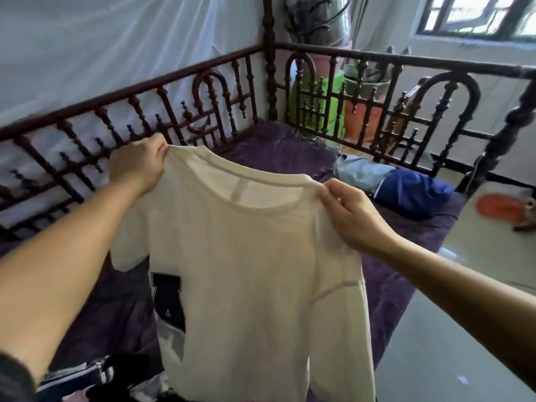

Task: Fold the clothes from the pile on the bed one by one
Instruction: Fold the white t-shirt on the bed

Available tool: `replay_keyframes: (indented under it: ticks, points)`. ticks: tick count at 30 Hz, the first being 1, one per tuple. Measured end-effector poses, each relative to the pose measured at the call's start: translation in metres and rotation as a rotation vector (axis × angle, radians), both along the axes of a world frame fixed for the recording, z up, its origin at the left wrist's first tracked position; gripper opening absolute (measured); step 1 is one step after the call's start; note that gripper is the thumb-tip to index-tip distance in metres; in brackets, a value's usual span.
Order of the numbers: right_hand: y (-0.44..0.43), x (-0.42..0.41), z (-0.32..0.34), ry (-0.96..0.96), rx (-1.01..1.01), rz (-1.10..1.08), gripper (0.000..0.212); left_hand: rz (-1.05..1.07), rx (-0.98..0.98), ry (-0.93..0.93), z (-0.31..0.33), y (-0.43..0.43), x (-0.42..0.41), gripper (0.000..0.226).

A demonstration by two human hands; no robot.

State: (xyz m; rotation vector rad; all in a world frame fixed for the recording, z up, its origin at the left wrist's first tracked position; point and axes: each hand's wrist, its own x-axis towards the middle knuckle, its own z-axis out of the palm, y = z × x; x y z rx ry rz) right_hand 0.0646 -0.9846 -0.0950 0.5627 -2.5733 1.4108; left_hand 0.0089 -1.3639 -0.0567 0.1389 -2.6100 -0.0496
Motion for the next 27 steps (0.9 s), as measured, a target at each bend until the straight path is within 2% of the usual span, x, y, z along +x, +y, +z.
replay_keyframes:
  ticks: [6, 13, 18, 21, 24, 27]
  points:
    - [0.095, -0.07, -0.126, -0.189, 0.183, -0.235, 0.031, -0.074, 0.078, -0.223, -0.109, 0.117, -0.106, 0.026]
    - [0.193, -0.206, -0.258, -0.414, 0.3, -0.358, 0.032, -0.083, 0.106, -0.367, -0.228, 0.246, -0.251, 0.028]
    - [0.262, -0.295, -0.332, -0.625, 0.519, -0.434, 0.027, -0.073, 0.275, -0.487, -0.302, 0.333, -0.337, 0.024]
    - [0.287, -0.331, -0.358, -0.785, 0.73, -0.359, 0.013, -0.032, 0.352, -0.573, -0.33, 0.344, -0.348, 0.03]
    - [0.283, -0.364, -0.37, -0.862, 0.838, -0.251, 0.023, 0.116, 0.387, -0.666, -0.347, 0.316, -0.322, 0.03]
    - [0.244, -0.395, -0.37, -0.835, 0.866, -0.093, 0.03, 0.312, 0.407, -0.785, -0.363, 0.277, -0.27, 0.026]
